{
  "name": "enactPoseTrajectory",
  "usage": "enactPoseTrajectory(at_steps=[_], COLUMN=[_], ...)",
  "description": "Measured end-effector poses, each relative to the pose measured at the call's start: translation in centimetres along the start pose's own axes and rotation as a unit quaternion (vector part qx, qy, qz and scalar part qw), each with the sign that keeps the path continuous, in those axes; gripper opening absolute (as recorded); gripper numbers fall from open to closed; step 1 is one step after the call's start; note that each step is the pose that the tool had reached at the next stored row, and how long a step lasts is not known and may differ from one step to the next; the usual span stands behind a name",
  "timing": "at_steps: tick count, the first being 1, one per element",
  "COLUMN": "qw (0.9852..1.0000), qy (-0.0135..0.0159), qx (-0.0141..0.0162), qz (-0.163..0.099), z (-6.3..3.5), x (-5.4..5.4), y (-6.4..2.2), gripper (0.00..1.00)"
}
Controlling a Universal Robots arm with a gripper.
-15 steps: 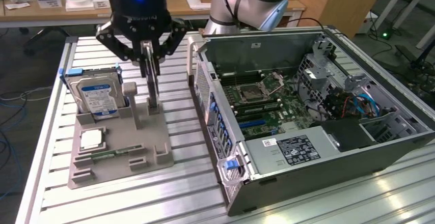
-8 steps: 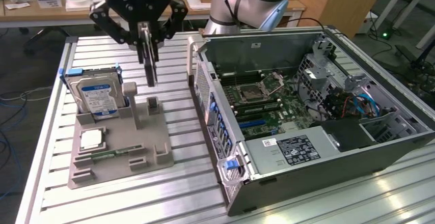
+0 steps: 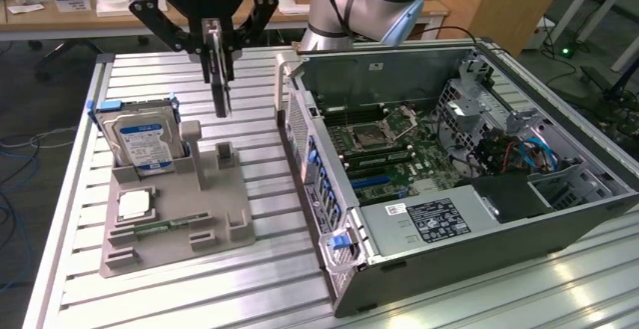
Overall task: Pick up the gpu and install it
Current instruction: 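Pick up the gpu and move the gpu toward the slot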
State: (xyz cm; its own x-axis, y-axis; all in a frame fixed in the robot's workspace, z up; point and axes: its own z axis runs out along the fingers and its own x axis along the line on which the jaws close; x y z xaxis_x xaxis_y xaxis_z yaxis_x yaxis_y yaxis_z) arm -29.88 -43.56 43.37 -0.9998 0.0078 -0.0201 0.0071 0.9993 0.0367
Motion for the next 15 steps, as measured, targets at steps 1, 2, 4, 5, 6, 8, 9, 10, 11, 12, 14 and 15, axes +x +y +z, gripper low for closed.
enactPoseTrajectory(at_steps=[1, 2, 4, 5, 6, 8, 9, 10, 11, 12, 14, 15], qw=[1.0000, 1.0000, 1.0000, 1.0000, 1.0000, 1.0000, 1.0000, 1.0000, 1.0000, 1.0000, 1.0000, 1.0000], qy=[0.0001, 0.0000, 0.0000, 0.0000, 0.0000, 0.0000, 0.0000, 0.0000, 0.0000, 0.0000, 0.0000, 0.0000], qx=[0.0000, 0.0000, 0.0000, -0.0001, 0.0000, 0.0000, 0.0000, -0.0001, 0.0000, 0.0000, 0.0000, 0.0000], qz=[0.000, 0.000, 0.000, 0.000, 0.000, 0.000, 0.000, 0.000, 0.000, 0.000, 0.000, 0.000], z=[0.01, 0.04, 0.09, 0.13, 0.15, 0.21, 0.24, 0.27, 0.29, 0.32, 0.39, 0.43], x=[-0.3, -0.7, -1.5, -1.9, -2.4, -3.2, -3.6, -3.9, -4.3, -4.6, -5.2, -5.5], y=[0.00, 0.00, 0.00, 0.00, 0.01, 0.01, 0.01, 0.02, 0.02, 0.02, 0.02, 0.02], gripper=[0.29, 0.29, 0.29, 0.29, 0.29, 0.29, 0.29, 0.29, 0.29, 0.29, 0.29, 0.29])
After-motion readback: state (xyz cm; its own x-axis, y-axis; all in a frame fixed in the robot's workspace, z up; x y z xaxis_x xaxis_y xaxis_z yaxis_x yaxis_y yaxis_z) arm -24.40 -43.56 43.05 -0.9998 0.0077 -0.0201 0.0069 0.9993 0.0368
